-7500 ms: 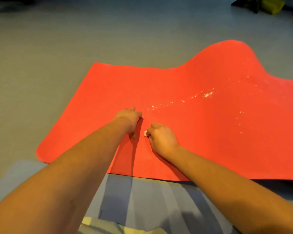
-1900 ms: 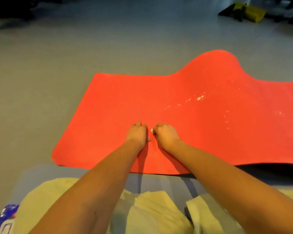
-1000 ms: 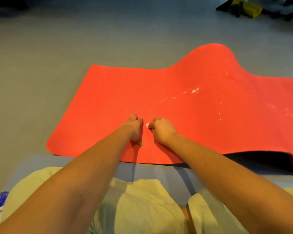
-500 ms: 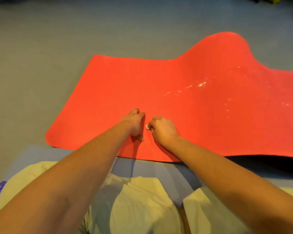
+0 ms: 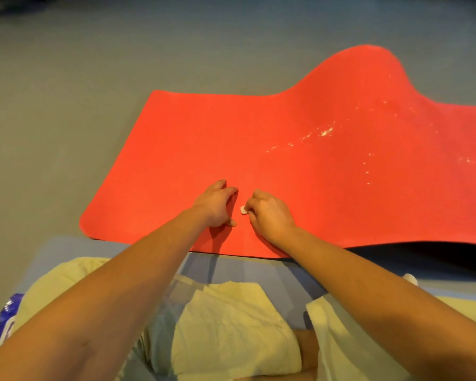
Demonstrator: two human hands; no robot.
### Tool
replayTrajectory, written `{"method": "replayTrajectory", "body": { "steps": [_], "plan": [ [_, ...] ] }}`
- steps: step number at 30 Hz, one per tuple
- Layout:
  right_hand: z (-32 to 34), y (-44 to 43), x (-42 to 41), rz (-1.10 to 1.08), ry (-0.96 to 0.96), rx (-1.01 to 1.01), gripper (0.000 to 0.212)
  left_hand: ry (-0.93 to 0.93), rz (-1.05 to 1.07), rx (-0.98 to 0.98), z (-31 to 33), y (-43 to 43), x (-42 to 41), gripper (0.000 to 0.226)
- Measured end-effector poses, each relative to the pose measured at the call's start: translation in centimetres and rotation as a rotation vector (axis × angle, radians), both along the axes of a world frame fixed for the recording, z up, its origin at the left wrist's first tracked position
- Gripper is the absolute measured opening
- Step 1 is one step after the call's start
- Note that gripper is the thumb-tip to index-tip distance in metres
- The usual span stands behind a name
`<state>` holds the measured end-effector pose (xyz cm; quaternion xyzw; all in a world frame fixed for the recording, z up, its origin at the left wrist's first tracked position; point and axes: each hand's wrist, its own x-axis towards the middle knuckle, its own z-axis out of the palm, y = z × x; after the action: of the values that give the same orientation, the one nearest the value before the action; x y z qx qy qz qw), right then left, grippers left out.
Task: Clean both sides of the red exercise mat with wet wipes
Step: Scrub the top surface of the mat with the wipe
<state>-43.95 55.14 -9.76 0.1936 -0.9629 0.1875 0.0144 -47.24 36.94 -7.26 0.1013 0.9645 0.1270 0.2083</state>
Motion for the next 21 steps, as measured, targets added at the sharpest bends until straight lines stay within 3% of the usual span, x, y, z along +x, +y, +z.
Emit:
{"method": "replayTrajectory", "body": {
  "steps": [5,10,17,21],
  "plan": [
    [-0.8,1.4,5.1,0.156,0.006,-0.079,0.016,-0.004,-0.047,-0.020,-0.1,-0.8,0.3,0.107],
    [-0.6,2.2,5.3,0.342,-0.030,-0.031,0.018,0.013,-0.052,-0.067,0.3,-0.1,0.3,0.106],
    [0.1,1.3,1.1,0.097,0.010,0.019,0.013,0.000,-0.083,-0.152,1.0,0.7,0.0,0.108],
    [-0.1,1.4,4.2,0.197,-0.001,0.052,0.013,0.013,-0.110,-0.178,1.4,0.7,-1.0,0.099]
  ]
}}
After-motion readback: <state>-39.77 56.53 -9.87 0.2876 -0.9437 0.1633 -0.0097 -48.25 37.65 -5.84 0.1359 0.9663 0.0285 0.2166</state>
